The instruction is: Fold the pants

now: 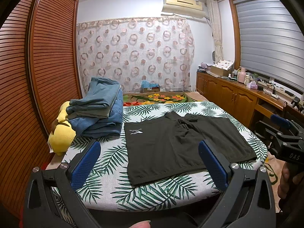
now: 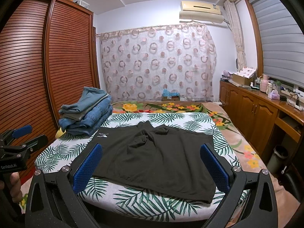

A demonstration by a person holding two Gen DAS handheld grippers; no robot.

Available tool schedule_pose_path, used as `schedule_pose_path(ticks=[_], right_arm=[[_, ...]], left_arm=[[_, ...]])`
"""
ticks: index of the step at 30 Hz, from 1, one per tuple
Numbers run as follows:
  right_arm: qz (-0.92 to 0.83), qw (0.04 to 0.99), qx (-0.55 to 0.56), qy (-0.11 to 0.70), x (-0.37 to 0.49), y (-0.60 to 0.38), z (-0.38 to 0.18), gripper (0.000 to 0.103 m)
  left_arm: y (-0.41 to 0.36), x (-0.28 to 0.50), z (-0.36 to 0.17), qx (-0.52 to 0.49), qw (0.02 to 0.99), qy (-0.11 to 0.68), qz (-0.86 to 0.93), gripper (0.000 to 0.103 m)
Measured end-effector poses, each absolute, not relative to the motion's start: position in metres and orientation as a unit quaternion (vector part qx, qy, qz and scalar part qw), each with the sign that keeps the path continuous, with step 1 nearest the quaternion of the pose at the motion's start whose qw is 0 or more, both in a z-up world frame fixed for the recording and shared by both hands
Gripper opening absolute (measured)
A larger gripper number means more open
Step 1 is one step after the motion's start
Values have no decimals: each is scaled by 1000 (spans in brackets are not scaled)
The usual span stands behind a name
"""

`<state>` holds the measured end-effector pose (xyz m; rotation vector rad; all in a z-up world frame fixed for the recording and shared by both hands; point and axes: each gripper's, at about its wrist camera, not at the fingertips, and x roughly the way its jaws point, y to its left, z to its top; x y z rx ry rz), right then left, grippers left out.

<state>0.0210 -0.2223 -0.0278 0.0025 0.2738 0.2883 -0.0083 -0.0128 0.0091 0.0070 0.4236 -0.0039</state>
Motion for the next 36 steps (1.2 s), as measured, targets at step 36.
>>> schedule_pose_path(ticks=[36], right_arm=[[135,978,-1,157,31,-223,-33,103]], left_arm=[[-28,-2,2,21,968,249,-21,103]])
